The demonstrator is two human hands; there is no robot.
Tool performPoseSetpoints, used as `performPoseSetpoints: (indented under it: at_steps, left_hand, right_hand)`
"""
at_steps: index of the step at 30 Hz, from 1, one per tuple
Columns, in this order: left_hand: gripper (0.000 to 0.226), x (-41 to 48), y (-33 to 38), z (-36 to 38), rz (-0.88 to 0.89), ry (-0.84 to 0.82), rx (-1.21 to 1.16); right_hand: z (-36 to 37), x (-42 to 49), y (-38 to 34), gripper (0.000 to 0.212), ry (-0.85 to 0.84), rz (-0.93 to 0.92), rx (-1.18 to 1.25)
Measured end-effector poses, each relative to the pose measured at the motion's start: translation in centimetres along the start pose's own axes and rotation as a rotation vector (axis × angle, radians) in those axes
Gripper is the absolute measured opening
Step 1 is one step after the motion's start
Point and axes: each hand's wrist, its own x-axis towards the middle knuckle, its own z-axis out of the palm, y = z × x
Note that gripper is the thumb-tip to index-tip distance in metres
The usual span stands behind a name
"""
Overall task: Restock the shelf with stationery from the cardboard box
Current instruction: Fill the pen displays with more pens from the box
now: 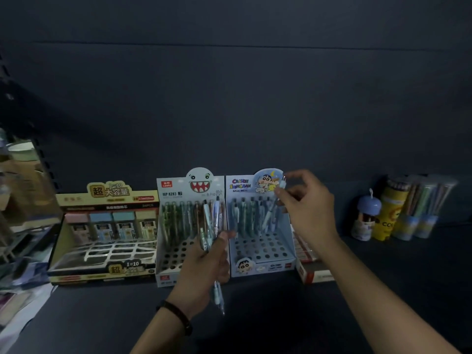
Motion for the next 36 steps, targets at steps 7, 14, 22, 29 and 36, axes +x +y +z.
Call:
performPoseSetpoints:
  at_steps: [7, 14, 22, 29, 36]
  left_hand:
    - [0.02, -0.5, -0.6, 0.4, -0.034, 0.029, -0.182]
    - [0.02, -0.6, -1.8, -0.2, 0.017, 0.108, -0.133]
    - [0.029, -1.2, -1.1, 0.0, 0.06, 0.066, -0.159]
    - [0.033, -2.0, 0.9, 1.2, -0.051, -0.145, -0.03]
    - [0.034, -1.0, 0.8, 2.6, -0.09, -0.271, -0.093]
  right_hand:
    - [4.3, -1.5, 1.1, 0.016, -0.071, -0.12, -0.103]
    - [6.7, -2.1, 1.4, 0.012, -0.183, -0.186, -0.207]
    - [5.4, -0.8, 0.7, 0.017, -0.282, -0.152, -0.308]
    - [3.4, -1.2, -0.6, 0.013, -0.441, 0.039, 0.088]
    - [1.3, -1.0, -0.4, 0.019, -0.591, 0.134, 0.186]
